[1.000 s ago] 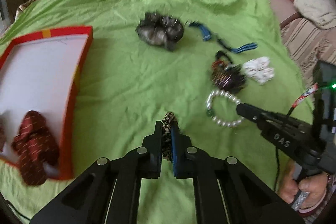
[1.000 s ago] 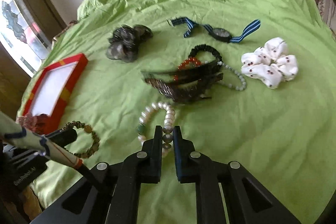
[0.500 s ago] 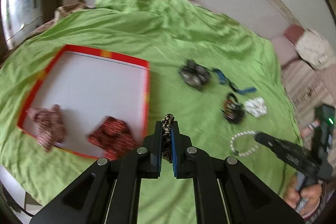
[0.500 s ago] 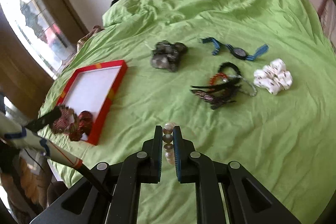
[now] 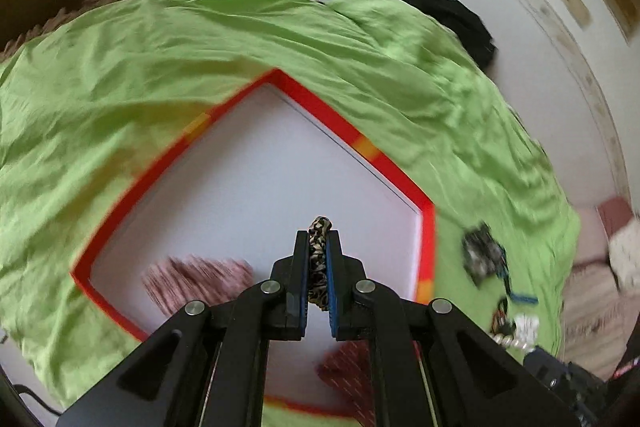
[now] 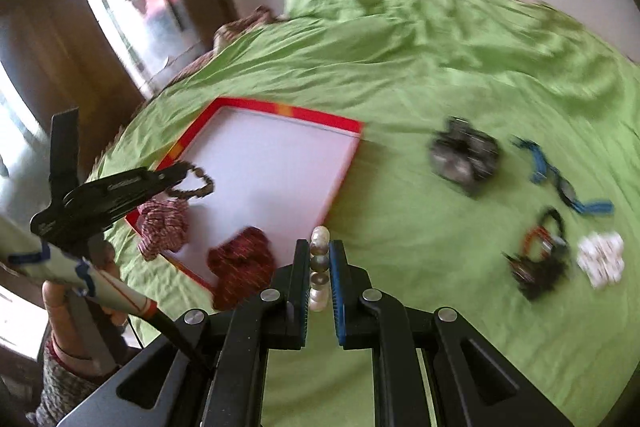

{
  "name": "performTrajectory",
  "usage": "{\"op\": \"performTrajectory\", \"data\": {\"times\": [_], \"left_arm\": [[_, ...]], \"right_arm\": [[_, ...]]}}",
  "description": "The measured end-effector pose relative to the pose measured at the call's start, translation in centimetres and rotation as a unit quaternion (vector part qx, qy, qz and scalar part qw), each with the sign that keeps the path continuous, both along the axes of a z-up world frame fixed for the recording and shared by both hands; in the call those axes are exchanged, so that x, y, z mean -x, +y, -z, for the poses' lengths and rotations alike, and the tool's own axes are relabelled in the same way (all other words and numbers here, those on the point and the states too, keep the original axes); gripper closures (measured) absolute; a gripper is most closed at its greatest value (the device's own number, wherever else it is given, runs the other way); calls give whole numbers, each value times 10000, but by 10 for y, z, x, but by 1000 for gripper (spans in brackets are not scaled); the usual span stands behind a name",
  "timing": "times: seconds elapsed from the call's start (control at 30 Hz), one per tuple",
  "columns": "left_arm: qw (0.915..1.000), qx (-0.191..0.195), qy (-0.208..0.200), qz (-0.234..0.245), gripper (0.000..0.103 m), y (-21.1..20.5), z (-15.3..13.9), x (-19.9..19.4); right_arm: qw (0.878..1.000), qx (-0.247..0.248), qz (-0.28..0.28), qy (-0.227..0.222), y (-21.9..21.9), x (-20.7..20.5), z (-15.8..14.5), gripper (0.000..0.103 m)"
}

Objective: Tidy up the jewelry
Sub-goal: 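Carry the hair tie and pearl bracelet into the tray and open both tools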

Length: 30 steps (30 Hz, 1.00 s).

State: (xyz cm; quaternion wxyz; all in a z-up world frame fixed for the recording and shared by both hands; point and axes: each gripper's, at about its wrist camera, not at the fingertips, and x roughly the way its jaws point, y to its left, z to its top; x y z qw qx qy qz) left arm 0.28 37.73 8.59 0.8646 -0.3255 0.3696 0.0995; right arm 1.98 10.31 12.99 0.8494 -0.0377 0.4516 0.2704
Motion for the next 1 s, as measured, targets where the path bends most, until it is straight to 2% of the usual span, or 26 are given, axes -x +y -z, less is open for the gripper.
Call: {"op": "performTrajectory", "data": {"times": [0.1,0.2,0.37,0.47,0.6,0.7,0.83,0.9,0.93,0.97,1.0], "left_arm": [[9996,40,-6,-293,96,27,8,-1],[9985,258,-91,-470,96,51,12,2],[9986,119,-71,-505,96,61,17,-2],[9988,216,-1,-441,96,63,26,-10],[9972,529,153,-506,96,68,41,-15],[9971,517,185,-531,96,68,42,-13],[9972,460,148,-575,86,67,40,-8],[9977,405,76,-544,77,65,37,-6],[9980,368,7,-518,67,62,34,-5],[9982,333,-60,-503,58,61,31,-4],[9983,274,-120,-506,54,59,28,-3]], "right_arm": [[9995,86,-283,67,43,-15,8,92],[9984,25,-549,143,86,-25,11,92],[9954,-5,-932,205,148,-35,20,92],[9949,159,-963,247,163,-39,36,92],[9948,426,-852,369,166,-43,60,92],[9947,521,-784,420,165,-44,69,92],[9941,535,-734,597,162,-46,78,91],[9941,528,-721,613,160,-45,78,90],[9942,533,-725,582,159,-43,76,87],[9945,529,-732,537,157,-41,73,79],[9948,507,-749,467,153,-37,69,73]]}}
